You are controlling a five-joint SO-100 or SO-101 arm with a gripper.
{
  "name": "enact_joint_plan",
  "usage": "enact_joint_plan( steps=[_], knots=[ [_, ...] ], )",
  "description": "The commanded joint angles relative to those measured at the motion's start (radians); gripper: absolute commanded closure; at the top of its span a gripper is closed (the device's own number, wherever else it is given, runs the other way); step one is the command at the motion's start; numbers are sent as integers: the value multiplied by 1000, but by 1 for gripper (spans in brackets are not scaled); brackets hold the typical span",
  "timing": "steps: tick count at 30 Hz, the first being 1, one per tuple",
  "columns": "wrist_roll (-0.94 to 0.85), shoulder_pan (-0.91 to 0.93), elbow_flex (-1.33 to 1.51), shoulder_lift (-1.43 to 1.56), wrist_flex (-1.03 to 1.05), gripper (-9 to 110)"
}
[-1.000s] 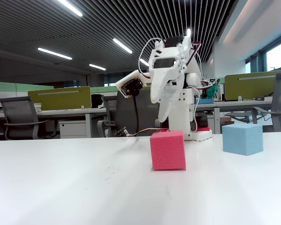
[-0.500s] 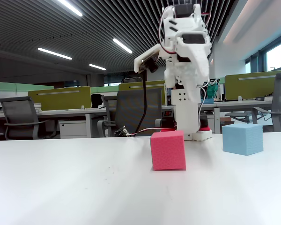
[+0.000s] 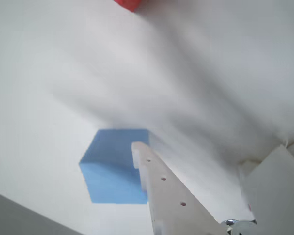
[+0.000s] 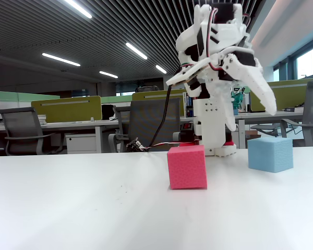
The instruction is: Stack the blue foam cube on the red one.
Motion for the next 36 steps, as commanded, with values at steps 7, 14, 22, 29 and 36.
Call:
enact_joint_plan(
  steps=[7,14,22,29,36],
  knots=[
    [-218,-106,-17,106,160,64],
    [-221,-206,43,166,201,64],
    [-210,-193,124,153,121,65],
    [-100,-178,138,98,57,64],
    [0,-179,153,83,8,65]
  ],
)
